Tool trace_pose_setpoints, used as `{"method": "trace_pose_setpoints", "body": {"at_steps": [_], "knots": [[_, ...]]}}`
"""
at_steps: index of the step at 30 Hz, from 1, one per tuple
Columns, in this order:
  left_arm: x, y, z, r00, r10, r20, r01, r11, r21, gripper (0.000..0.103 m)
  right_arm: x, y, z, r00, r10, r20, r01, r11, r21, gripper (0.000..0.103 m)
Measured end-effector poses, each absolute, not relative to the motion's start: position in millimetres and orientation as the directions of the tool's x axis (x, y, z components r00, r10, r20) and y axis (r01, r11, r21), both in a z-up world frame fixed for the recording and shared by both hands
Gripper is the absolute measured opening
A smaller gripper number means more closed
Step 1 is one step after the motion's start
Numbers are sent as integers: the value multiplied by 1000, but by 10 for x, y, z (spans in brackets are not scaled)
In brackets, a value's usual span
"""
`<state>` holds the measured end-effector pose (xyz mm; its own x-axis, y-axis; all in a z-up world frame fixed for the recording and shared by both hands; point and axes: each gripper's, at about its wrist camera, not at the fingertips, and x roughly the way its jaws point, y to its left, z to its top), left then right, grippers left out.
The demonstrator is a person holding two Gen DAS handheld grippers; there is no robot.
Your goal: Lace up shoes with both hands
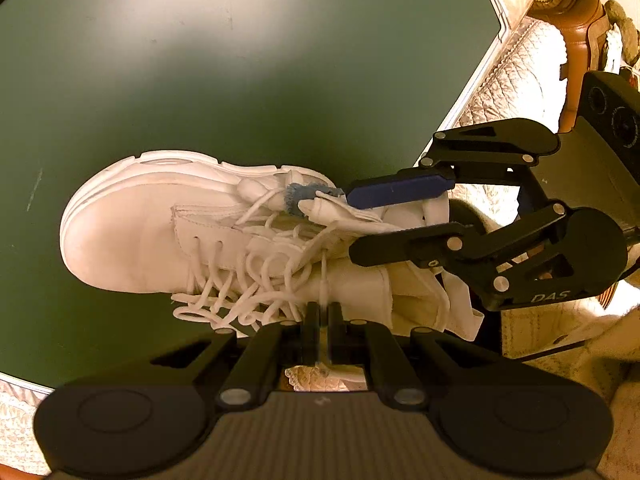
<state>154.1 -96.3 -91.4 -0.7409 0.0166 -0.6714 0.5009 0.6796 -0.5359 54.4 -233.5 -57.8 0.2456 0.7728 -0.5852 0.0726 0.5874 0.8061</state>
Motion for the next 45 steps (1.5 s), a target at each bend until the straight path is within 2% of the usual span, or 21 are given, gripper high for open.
{"method": "trace_pose_setpoints", "body": {"at_steps": [6, 10, 13, 20, 26, 28, 34, 40, 44, 45], "knots": [[1526, -999, -850, -698, 8, -716, 543, 656, -523, 3, 612, -2596, -519, 344, 799, -494, 57, 507, 860, 35], [1469, -1047, -804, -673, 31, -739, 600, 607, -521, 3, 775, -2544, -564, 281, 757, -591, -9, 617, 787, 35], [1404, -1075, -783, -669, 62, -741, 635, 566, -526, 3, 860, -2423, -581, 219, 750, -625, -85, 652, 753, 35], [1358, -1181, -816, -675, 109, -729, 673, 496, -549, 3, 823, -2296, -537, 170, 759, -628, -138, 649, 748, 35], [1435, -1303, -1055, -739, 168, -652, 633, 504, -588, 3, 756, -2230, -450, 144, 739, -658, -202, 673, 712, 35], [1406, -1333, -1025, -735, 193, -650, 652, 466, -598, 3, 743, -2220, -428, 143, 737, -661, -215, 675, 706, 35], [1358, -1433, -1009, -721, 236, -651, 683, 395, -614, 3, 719, -2218, -433, 140, 748, -648, -190, 663, 724, 35], [1327, -1553, -1194, -733, 309, -606, 680, 376, -630, 3, 681, -2196, -430, 154, 741, -653, -176, 671, 720, 35], [1191, -1686, -1193, -686, 371, -626, 727, 309, -613, 3, 665, -2231, -486, 158, 739, -655, -134, 673, 727, 35], [1200, -1704, -1205, -684, 370, -628, 729, 322, -604, 4, 686, -2236, -491, 145, 750, -645, -175, 661, 729, 35]]}}
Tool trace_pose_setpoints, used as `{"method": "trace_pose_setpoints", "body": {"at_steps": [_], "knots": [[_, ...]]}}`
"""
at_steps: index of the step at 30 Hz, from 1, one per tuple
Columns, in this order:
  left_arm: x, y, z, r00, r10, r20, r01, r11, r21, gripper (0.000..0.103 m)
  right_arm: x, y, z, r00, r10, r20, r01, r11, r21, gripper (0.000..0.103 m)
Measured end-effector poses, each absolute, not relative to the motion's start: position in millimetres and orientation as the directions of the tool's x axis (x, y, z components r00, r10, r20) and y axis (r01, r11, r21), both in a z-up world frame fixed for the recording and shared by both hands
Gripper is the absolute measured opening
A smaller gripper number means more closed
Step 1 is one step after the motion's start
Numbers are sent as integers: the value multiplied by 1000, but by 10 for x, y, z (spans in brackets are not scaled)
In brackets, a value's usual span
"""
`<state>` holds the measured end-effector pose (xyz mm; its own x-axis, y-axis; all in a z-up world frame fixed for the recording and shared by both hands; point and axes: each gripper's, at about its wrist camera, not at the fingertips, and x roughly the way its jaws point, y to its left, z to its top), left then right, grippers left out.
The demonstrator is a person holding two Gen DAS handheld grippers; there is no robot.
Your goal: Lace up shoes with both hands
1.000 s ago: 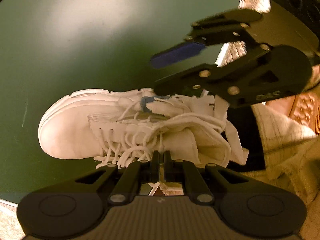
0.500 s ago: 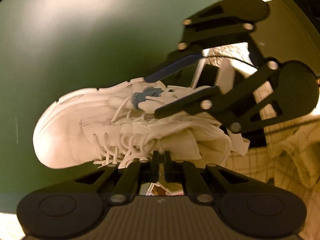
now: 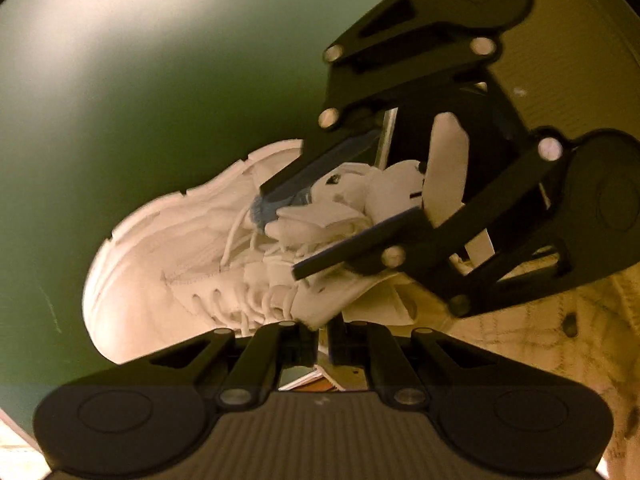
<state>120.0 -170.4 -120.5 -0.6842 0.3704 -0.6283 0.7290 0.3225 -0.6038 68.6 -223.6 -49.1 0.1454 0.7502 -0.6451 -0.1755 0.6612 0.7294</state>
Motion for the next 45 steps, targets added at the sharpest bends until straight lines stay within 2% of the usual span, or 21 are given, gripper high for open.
{"method": "trace_pose_setpoints", "body": {"at_steps": [5, 13, 14, 15, 17, 18, 22, 26, 35, 39, 42, 45], "knots": [[1313, -1573, -1234, -717, 309, -625, 693, 416, -589, 4, 843, -2218, -484, 22, 819, -574, -484, 511, 710, 35], [1170, -1477, -1018, -601, 283, -747, 790, 354, -501, 6, 1094, -2191, -472, -219, 833, -508, -827, 118, 550, 34], [1177, -1461, -1014, -603, 278, -748, 787, 359, -501, 6, 1136, -2175, -482, -251, 833, -493, -839, 67, 540, 27], [1191, -1445, -1014, -608, 269, -747, 783, 362, -506, 6, 1173, -2148, -496, -284, 833, -474, -840, 21, 542, 23], [1231, -1404, -1036, -627, 251, -737, 765, 378, -522, 6, 1204, -2096, -525, -346, 826, -446, -841, -62, 537, 9], [1236, -1388, -1050, -634, 246, -733, 759, 380, -529, 6, 1244, -2070, -559, -371, 821, -433, -841, -101, 531, 7], [1260, -1343, -1030, -639, 240, -731, 759, 354, -547, 6, 1326, -2074, -633, -444, 811, -381, -831, -213, 514, 6], [1301, -1347, -1057, -648, 218, -730, 750, 352, -560, 6, 1404, -2052, -672, -507, 779, -369, -829, -323, 457, 7], [1348, -1338, -1059, -649, 191, -736, 741, 375, -557, 6, 1634, -1541, -747, -665, 667, -336, -729, -480, 488, 7], [1350, -1317, -1036, -652, 167, -740, 730, 401, -553, 6, 1651, -1365, -872, -745, 589, -313, -633, -477, 610, 4], [1352, -1293, -1027, -655, 158, -739, 724, 411, -554, 6, 1584, -1455, -905, -724, 631, -279, -629, -438, 642, 3], [1407, -1285, -1020, -654, 131, -745, 715, 431, -551, 6, 1551, -1662, -867, -664, 687, -295, -669, -370, 645, 3]]}}
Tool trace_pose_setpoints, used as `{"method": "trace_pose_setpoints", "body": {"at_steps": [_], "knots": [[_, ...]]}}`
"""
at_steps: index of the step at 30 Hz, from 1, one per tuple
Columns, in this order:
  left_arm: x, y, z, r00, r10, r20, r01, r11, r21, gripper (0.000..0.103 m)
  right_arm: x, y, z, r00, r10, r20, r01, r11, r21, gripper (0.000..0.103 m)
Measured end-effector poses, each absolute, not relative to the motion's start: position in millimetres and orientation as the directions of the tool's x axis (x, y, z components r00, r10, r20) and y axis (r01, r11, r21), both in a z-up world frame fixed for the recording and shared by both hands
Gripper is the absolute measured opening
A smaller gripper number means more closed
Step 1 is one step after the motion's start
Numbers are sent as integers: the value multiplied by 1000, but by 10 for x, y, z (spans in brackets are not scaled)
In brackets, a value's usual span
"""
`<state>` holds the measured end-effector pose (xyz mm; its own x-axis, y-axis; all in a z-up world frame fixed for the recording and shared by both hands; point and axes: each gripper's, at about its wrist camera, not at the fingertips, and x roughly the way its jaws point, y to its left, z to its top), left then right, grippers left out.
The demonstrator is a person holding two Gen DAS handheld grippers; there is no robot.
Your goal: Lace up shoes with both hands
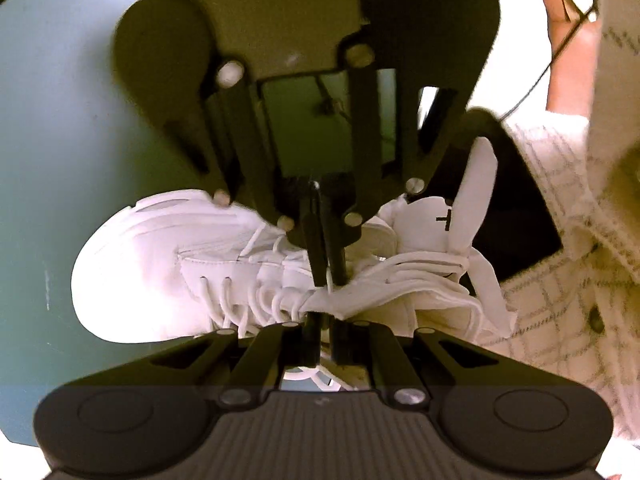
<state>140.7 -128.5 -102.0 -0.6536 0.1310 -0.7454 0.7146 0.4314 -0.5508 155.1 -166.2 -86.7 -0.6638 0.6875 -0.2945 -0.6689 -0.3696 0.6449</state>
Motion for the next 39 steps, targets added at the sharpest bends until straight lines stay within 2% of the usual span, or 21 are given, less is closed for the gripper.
{"method": "trace_pose_setpoints", "body": {"at_steps": [4, 7, 9, 10, 11, 12, 15, 18, 19, 21, 25, 31, 39], "knots": [[1435, -1313, -1017, -654, 129, -746, 715, 429, -553, 6, 1558, -1990, -791, -545, 754, -366, -745, -236, 624, 1], [1460, -1326, -1031, -656, 127, -744, 712, 431, -554, 6, 1633, -2233, -775, -475, 797, -373, -752, -147, 643, 2], [1441, -1315, -1015, -655, 134, -744, 715, 429, -552, 5, 1542, -2303, -681, -485, 802, -349, -759, -188, 623, 4], [1450, -1356, -948, -655, 138, -743, 716, 428, -552, 5, 1451, -2300, -630, -496, 797, -344, -772, -224, 595, 14], [1505, -1398, -876, -654, 144, -742, 719, 423, -552, 5, 1340, -2274, -595, -501, 793, -347, -792, -259, 554, 28], [1509, -1413, -860, -653, 151, -742, 723, 417, -551, 5, 1260, -2239, -569, -496, 795, -349, -809, -278, 518, 32], [1508, -1415, -805, -650, 173, -740, 732, 403, -549, 5, 1221, -2172, -580, -490, 807, -330, -809, -280, 517, 33], [1422, -1436, -965, -651, 176, -738, 731, 405, -549, 5, 1213, -2203, -539, -480, 810, -338, -831, -295, 472, 33], [1422, -1436, -985, -651, 178, -738, 732, 402, -549, 5, 1222, -2209, -516, -486, 805, -341, -831, -306, 464, 32], [1414, -1430, -1060, -652, 177, -737, 732, 400, -551, 5, 1225, -2071, -475, -489, 797, -354, -841, -323, 434, 20], [1416, -1444, -1024, -652, 174, -738, 733, 392, -556, 5, 1170, -1957, -411, -509, 768, -389, -854, -395, 338, 7], [1402, -1417, -1030, -653, 176, -737, 733, 390, -557, 5, 1126, -1876, -353, -534, 735, -419, -845, -449, 289, 3], [1425, -1368, -1006, -646, 132, -752, 718, 438, -541, 6, 1296, -2310, -473, -323, 752, -575, -929, -135, 345, 0]]}}
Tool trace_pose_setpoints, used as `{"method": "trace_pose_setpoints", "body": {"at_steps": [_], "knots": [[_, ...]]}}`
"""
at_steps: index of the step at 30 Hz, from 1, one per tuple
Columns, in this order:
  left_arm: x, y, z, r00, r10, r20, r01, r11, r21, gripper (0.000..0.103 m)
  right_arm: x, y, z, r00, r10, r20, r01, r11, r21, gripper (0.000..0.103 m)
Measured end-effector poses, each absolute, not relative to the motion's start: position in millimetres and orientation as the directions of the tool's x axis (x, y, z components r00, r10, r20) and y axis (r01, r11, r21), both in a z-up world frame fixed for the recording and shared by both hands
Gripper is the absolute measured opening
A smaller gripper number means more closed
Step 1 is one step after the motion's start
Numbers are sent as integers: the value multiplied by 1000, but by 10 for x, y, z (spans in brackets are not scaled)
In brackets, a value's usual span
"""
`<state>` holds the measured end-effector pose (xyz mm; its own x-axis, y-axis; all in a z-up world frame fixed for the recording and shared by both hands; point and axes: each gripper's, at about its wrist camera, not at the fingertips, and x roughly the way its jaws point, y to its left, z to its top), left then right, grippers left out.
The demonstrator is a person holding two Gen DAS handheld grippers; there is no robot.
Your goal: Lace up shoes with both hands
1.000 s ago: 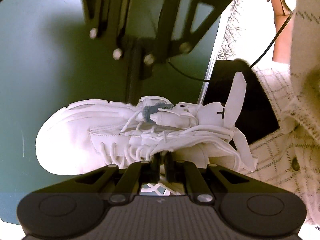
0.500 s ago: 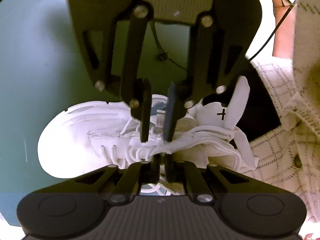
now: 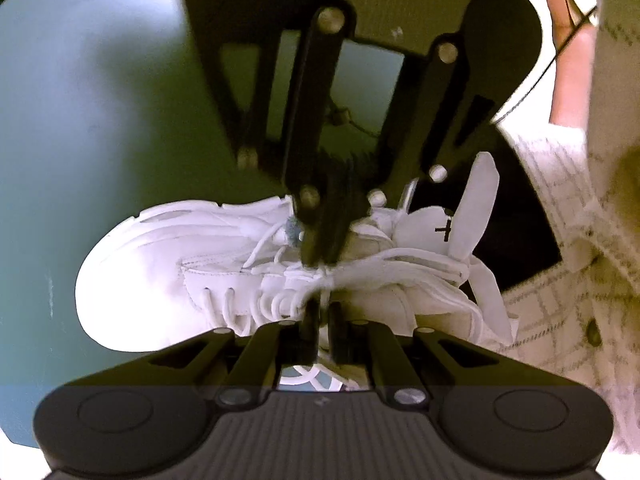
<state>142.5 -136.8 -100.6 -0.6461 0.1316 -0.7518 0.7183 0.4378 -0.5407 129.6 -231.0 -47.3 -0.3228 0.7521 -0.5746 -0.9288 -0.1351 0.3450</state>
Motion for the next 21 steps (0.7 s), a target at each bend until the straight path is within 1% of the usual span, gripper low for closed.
{"method": "trace_pose_setpoints", "body": {"at_steps": [2, 4, 5, 7, 8, 10, 12, 15, 18, 19, 21], "knots": [[1409, -1343, -1008, -644, 133, -753, 719, 442, -537, 6, 1341, -2423, -506, -268, 742, -614, -936, -49, 349, 1], [1410, -1314, -1003, -642, 118, -757, 712, 457, -533, 6, 1539, -2607, -566, -247, 746, -618, -894, 71, 443, 1], [1413, -1299, -1004, -642, 110, -759, 708, 466, -531, 6, 1593, -2693, -533, -240, 765, -597, -871, 102, 480, 1], [1431, -1280, -1001, -643, 95, -760, 696, 486, -528, 6, 1566, -2814, -407, -267, 822, -504, -831, 68, 552, 4], [1441, -1271, -1000, -643, 87, -761, 690, 495, -527, 6, 1492, -2786, -357, -286, 832, -476, -838, 24, 545, 4], [1462, -1296, -950, -641, 88, -762, 691, 497, -525, 5, 1293, -2647, -276, -323, 829, -457, -879, -84, 470, 9], [1457, -1313, -933, -635, 96, -766, 701, 487, -520, 5, 1101, -2502, -244, -347, 818, -459, -910, -175, 376, 9], [1448, -1324, -919, -629, 102, -771, 709, 482, -514, 5, 1040, -2428, -217, -386, 805, -450, -910, -251, 331, 9], [1442, -1324, -918, -625, 104, -774, 712, 483, -510, 5, 1070, -2462, -169, -399, 787, -470, -914, -298, 277, 9], [1442, -1325, -919, -624, 103, -775, 712, 484, -509, 5, 1083, -2460, -152, -406, 781, -475, -912, -312, 266, 9], [1438, -1323, -920, -621, 102, -777, 714, 481, -508, 5, 1055, -2349, -156, -431, 759, -488, -902, -344, 263, 4]]}}
